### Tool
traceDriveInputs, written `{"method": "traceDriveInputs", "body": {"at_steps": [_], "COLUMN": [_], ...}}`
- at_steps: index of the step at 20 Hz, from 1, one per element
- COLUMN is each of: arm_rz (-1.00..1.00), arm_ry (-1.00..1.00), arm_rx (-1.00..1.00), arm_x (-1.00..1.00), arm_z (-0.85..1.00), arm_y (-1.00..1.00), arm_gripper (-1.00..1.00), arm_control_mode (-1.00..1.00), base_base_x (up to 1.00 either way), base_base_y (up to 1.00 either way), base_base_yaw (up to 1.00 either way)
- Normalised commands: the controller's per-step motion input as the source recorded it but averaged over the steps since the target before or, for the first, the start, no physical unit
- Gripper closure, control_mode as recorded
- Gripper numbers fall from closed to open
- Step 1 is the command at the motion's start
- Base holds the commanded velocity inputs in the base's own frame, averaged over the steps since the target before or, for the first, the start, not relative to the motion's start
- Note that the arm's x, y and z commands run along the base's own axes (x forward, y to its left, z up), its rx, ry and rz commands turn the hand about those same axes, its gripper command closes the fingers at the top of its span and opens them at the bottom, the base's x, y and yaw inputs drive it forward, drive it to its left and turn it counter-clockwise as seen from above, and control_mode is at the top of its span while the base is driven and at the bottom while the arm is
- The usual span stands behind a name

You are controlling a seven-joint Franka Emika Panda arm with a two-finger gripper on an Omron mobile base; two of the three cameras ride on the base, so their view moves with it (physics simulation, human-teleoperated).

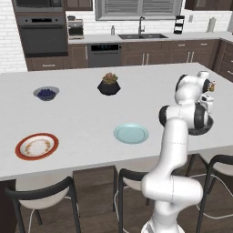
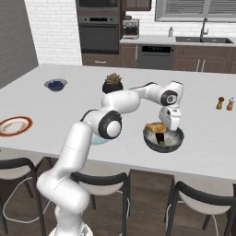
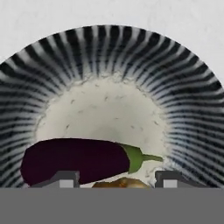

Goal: Pick the chicken drumstick and eggplant from their plates and place them in the bowl. Then put the bowl in the fridge.

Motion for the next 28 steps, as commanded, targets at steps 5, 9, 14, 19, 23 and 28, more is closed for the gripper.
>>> {"method": "traceDriveInputs", "body": {"at_steps": [5,9,14,19,23,28], "arm_rz": [0.06,0.00,0.00,0.00,0.00,0.00], "arm_ry": [-0.15,-0.13,-0.09,-0.01,0.00,0.00], "arm_rx": [0.01,-0.07,-0.03,0.00,0.00,0.00], "arm_x": [-0.23,-0.49,-0.07,0.09,0.07,0.02], "arm_z": [-0.24,-0.69,-0.30,-0.14,-0.02,0.00], "arm_y": [-0.37,0.27,0.36,0.16,0.01,0.00], "arm_gripper": [1.00,1.00,1.00,-1.00,-1.00,-1.00], "arm_control_mode": [-1.00,-1.00,-1.00,-1.00,-1.00,-1.00], "base_base_x": [0.00,0.00,0.00,0.00,0.00,0.00], "base_base_y": [0.00,0.00,0.00,0.00,0.00,0.00], "base_base_yaw": [0.00,0.00,0.00,0.00,0.00,0.00]}}
